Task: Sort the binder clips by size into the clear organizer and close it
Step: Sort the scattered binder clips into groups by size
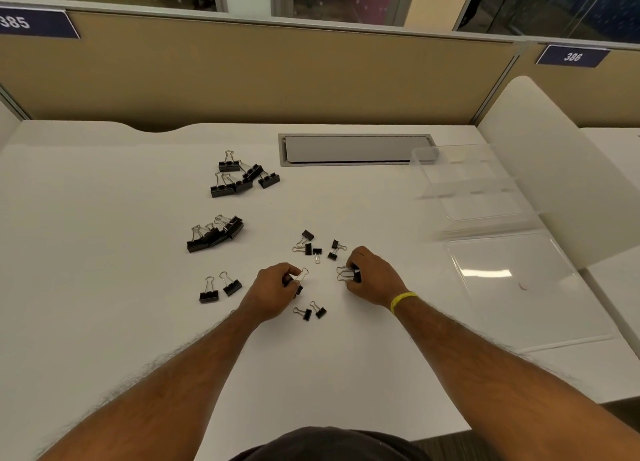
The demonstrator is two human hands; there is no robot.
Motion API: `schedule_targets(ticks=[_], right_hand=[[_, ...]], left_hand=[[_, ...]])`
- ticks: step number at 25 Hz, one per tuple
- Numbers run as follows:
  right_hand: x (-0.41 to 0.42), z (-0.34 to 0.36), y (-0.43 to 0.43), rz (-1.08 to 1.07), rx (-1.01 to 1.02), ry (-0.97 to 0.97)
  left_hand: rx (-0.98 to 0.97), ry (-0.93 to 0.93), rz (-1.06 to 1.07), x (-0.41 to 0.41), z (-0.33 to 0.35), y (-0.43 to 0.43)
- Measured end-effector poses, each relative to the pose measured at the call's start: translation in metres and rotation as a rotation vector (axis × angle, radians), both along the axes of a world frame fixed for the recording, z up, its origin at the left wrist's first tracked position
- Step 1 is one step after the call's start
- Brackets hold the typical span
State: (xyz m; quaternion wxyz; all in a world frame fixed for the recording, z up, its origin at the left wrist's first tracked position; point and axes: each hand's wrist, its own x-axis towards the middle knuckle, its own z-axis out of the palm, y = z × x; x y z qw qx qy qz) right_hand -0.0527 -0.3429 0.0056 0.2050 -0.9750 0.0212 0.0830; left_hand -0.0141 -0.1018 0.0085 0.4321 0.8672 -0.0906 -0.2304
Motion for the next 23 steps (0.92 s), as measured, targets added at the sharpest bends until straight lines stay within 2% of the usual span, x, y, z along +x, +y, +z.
schedule_targets(ticks=[8, 17, 23], right_hand=[[-0.0009, 0.0016, 0.009, -0.107, 0.033, 0.113], [-0.006, 0.0001, 0.0102, -0.133, 0.093, 0.013], [-0.0084, 0.0046, 0.0092, -0.28, 0.214, -0.062]], left_hand=[[-0.014, -0.004, 0.009, 0.0001, -0.0003, 0.0029], [-0.021, 0.004, 0.009, -0.0015, -0.0027, 0.0055], [-0.021, -0.008, 0.018, -0.0006, -0.0035, 0.0053]])
